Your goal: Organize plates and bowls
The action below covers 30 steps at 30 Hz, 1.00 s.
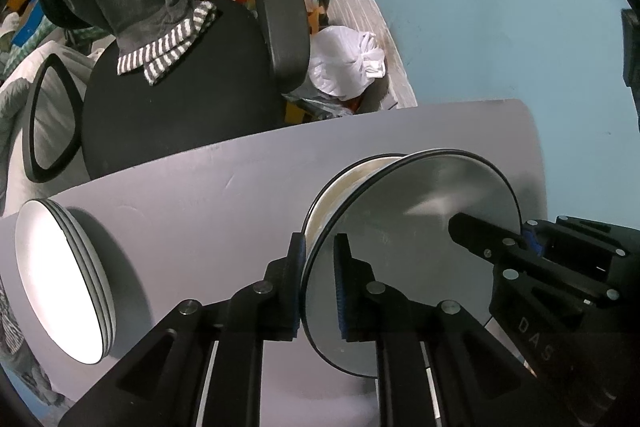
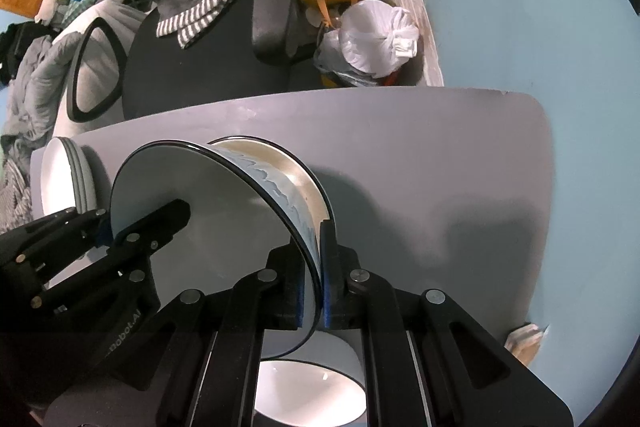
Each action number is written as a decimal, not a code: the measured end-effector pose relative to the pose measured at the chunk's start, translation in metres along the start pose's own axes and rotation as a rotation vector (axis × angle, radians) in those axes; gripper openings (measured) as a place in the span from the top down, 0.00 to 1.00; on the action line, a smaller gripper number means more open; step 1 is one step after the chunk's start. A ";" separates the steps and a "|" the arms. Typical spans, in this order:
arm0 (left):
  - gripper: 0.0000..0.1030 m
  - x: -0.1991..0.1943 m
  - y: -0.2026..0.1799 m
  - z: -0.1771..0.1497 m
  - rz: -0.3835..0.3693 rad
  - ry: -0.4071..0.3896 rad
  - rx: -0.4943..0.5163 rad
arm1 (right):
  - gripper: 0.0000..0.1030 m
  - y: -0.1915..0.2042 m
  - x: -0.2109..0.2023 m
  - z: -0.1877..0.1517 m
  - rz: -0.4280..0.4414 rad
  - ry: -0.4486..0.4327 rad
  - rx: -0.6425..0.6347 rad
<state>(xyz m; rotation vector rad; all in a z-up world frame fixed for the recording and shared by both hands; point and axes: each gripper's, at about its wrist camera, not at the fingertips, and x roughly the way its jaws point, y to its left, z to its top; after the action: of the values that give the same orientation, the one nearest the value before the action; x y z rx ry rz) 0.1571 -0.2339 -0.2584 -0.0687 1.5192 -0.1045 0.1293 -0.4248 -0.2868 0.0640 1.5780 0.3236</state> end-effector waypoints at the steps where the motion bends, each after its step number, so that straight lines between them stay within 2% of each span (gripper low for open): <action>1: 0.86 0.000 0.000 0.000 0.002 0.000 0.002 | 0.93 0.000 0.001 0.000 0.001 0.003 0.001; 3: 0.82 0.004 0.001 0.000 0.014 0.013 0.002 | 0.91 0.000 0.002 0.001 0.008 0.007 0.001; 9: 0.82 0.011 0.000 -0.001 0.002 0.031 -0.002 | 0.85 0.000 -0.001 0.008 -0.022 0.009 0.018; 16: 0.80 0.007 0.003 -0.001 0.006 0.020 -0.009 | 0.84 -0.004 -0.003 0.006 -0.036 0.027 0.011; 17: 0.80 0.007 0.004 -0.002 0.006 0.020 -0.010 | 0.82 -0.003 -0.003 0.005 -0.040 0.026 0.007; 19: 0.79 0.005 0.006 -0.003 0.006 0.016 -0.011 | 0.71 -0.003 -0.005 0.003 -0.058 0.018 -0.006; 22: 0.75 0.001 0.008 -0.005 0.008 0.007 -0.013 | 0.63 -0.004 -0.008 -0.001 -0.080 0.005 -0.020; 25: 0.75 -0.004 0.011 -0.011 0.003 -0.007 -0.016 | 0.57 -0.006 -0.012 -0.005 -0.092 -0.006 -0.026; 30: 0.75 -0.010 0.013 -0.020 -0.014 -0.008 -0.023 | 0.56 -0.012 -0.018 -0.014 -0.094 -0.015 -0.019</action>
<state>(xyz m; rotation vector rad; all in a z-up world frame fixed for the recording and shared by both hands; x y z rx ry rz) 0.1371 -0.2197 -0.2507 -0.0982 1.5120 -0.0979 0.1180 -0.4424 -0.2726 -0.0226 1.5573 0.2635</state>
